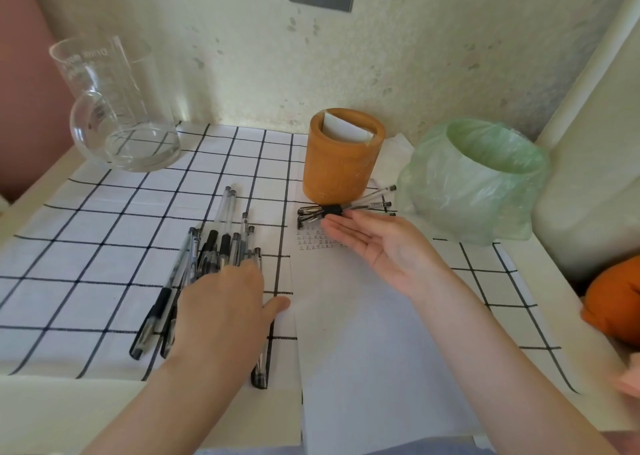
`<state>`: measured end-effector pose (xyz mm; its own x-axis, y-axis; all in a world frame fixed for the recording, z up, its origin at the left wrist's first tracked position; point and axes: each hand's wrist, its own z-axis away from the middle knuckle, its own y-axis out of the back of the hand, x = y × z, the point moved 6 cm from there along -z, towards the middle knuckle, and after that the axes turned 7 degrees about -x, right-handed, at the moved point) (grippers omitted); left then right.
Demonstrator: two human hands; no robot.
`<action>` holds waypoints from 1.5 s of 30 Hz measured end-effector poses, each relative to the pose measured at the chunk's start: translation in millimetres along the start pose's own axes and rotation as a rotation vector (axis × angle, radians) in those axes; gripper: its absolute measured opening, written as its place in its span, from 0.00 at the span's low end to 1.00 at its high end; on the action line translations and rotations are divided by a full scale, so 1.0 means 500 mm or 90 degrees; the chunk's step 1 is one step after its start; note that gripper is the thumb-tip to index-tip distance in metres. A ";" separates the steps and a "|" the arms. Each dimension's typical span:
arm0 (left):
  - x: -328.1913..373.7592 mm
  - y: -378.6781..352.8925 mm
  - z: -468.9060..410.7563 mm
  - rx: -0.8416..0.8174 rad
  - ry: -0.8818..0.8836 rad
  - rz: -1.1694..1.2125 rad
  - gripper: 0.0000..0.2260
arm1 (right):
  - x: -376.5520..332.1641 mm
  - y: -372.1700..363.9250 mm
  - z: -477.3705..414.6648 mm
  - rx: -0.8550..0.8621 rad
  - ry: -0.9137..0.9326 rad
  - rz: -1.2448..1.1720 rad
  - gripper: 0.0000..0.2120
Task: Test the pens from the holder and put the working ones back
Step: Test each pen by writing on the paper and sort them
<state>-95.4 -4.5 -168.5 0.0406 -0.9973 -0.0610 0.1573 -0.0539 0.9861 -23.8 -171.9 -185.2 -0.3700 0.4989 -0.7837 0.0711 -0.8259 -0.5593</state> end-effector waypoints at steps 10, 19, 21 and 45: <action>-0.001 0.006 -0.002 0.058 0.000 -0.011 0.14 | 0.007 0.009 0.007 0.002 -0.005 0.057 0.12; 0.006 0.001 -0.009 0.041 -0.008 0.132 0.12 | 0.022 -0.011 0.023 -0.060 -0.034 0.217 0.11; 0.002 0.015 -0.011 0.062 -0.004 0.217 0.11 | 0.030 -0.025 0.033 -0.079 -0.063 0.275 0.12; 0.089 0.025 0.008 0.029 -0.287 0.613 0.07 | -0.004 -0.048 0.077 -0.100 0.095 0.382 0.11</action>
<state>-95.6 -49.7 -158.5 -0.2429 -0.5460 0.8018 0.2168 0.7751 0.5934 -60.6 -163.3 -160.0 -0.0910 0.0022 -0.9958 0.3652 -0.9303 -0.0355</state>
